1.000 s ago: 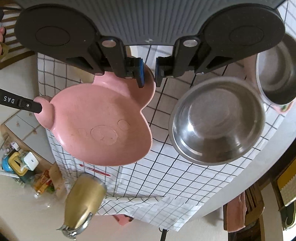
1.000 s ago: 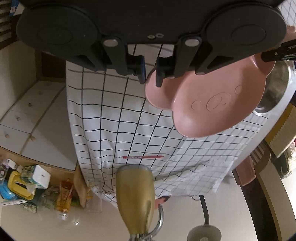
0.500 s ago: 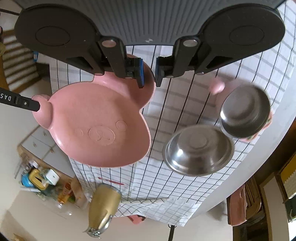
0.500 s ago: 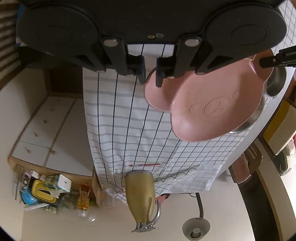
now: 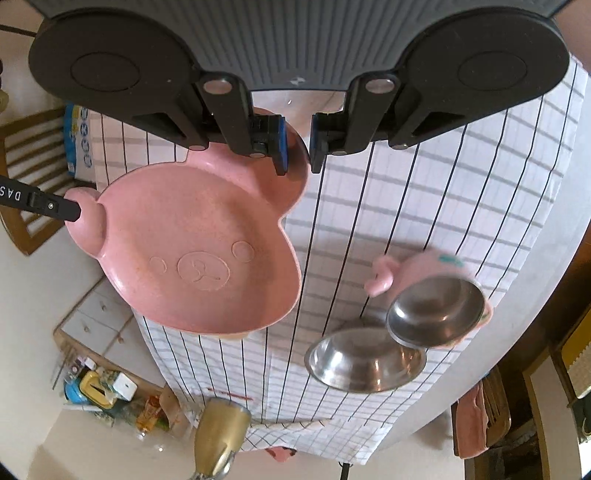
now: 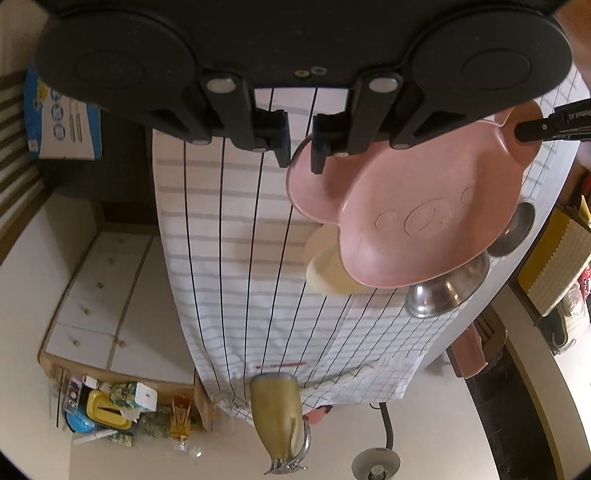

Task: Organize plates and bowls
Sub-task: 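Carry the pink bear-shaped plate with the left gripper toward the white plates, then lower the pink plate onto the stacked white plates and open the left gripper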

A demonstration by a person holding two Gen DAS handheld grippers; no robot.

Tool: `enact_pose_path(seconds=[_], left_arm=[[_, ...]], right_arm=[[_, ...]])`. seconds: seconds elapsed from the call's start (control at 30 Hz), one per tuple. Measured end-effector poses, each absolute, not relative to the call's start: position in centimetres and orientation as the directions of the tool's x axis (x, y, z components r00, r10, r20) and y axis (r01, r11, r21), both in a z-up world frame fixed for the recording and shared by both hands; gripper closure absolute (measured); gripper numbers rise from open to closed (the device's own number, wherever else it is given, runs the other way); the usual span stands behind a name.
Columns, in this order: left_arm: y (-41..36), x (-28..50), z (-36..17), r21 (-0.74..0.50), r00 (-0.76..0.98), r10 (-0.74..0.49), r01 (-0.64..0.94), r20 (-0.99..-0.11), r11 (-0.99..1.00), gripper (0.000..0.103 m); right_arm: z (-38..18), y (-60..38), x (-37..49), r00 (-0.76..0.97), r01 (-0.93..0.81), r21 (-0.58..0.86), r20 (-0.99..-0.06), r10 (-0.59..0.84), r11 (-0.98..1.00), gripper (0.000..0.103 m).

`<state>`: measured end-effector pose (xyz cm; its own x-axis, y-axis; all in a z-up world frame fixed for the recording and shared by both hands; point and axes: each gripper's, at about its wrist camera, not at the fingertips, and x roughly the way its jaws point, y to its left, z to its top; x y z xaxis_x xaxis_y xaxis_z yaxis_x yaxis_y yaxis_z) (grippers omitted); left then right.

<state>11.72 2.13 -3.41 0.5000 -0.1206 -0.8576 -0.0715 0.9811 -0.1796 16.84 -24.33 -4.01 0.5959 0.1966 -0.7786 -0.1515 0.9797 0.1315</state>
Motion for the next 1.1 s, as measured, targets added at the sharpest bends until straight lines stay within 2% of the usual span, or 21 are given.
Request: enact_pose_path(seconds=[0.43, 1.1], left_arm=[[3.9, 6.1, -5.5, -0.167, 0.476, -0.122, -0.053, -0.871, 0.985, 0.093], [4.9, 0.5, -9.6, -0.165, 0.429, -0.121, -0.066, -0.895, 0.984, 0.093]], right_arm=[[-6.4, -22.6, 10.3, 0.574, -0.162, 0.139, -0.792, 0.208, 0.977, 0.092], [-11.0, -22.0, 5.4, 0.474, -0.169, 0.176, -0.848, 0.236, 0.97, 0.091]])
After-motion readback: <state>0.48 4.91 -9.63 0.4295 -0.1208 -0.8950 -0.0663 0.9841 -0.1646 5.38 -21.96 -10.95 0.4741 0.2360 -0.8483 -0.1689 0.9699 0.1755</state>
